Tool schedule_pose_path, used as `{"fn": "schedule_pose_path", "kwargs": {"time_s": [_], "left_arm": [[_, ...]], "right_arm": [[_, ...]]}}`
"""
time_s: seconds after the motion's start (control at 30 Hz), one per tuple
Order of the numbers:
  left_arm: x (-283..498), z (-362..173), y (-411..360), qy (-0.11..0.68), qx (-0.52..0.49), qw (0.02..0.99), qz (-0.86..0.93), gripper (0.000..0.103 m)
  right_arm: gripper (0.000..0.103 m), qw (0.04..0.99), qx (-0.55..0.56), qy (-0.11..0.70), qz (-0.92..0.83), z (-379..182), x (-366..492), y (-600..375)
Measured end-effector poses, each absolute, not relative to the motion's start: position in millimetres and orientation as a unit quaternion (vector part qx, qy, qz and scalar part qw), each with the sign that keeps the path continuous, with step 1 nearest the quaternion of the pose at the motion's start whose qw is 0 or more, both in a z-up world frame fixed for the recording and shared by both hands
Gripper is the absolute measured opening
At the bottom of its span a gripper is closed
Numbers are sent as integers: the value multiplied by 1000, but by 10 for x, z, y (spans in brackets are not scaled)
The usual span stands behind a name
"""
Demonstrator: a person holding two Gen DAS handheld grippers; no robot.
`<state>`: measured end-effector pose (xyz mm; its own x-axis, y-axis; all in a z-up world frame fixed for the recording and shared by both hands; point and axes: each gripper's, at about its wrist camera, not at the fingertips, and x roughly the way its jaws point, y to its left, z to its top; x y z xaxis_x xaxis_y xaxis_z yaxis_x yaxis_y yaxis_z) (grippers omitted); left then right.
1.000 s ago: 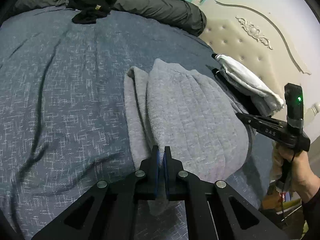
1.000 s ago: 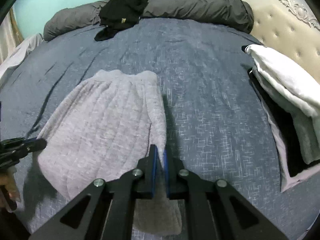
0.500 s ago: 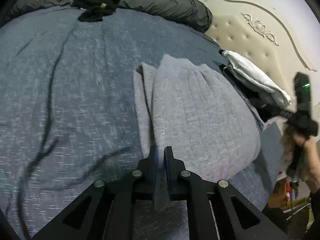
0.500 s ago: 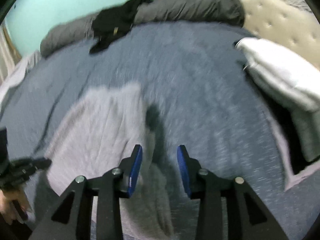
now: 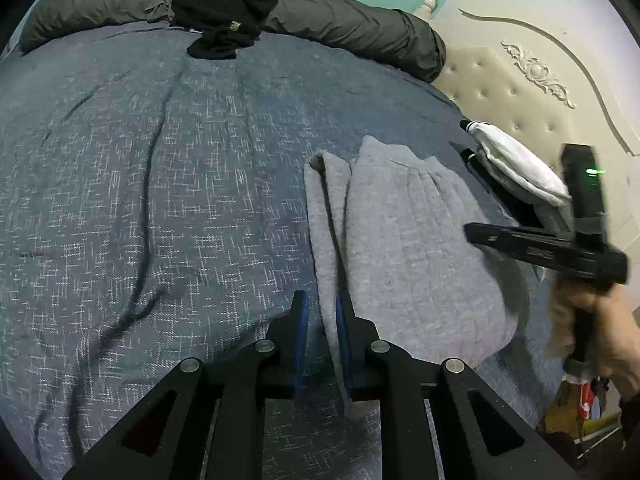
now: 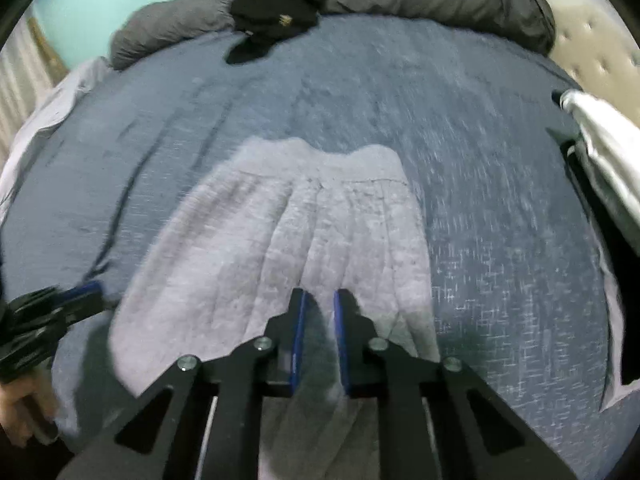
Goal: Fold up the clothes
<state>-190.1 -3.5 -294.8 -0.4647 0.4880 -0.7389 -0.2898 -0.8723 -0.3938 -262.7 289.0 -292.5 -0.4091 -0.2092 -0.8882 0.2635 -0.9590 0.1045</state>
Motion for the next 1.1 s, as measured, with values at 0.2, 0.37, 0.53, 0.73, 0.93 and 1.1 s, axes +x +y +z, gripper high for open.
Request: {"fn": "schedule_pose_path", "kwargs": {"time_s": [0.2, 0.37, 0.53, 0.73, 0.93, 1.1], "left_arm": [[-1934, -2962, -9, -99, -466, 235, 847, 15], [-1928, -2980, 29, -95, -469, 238, 845, 15], [-1906, -2972, 14, -96, -466, 236, 847, 15], [-1915, -2984, -10, -98, -468, 235, 847, 15], [-1957, -2990, -83, -96, -468, 230, 848, 15], [-1995, -3000, -148, -107, -471, 228, 845, 15]], "right_arm": [[11, 143, 548, 33, -824, -3228, -2818, 2873], [11, 141, 540, 49, -828, -3211, -2807, 2861], [11, 156, 490, 1, -858, -2739, -2765, 3049], [11, 160, 501, -17, -850, -2689, -2989, 2973], [8, 132, 547, 17, -826, -3220, -3144, 2869], [7, 134, 556, 29, -820, -3189, -3193, 2868]]}}
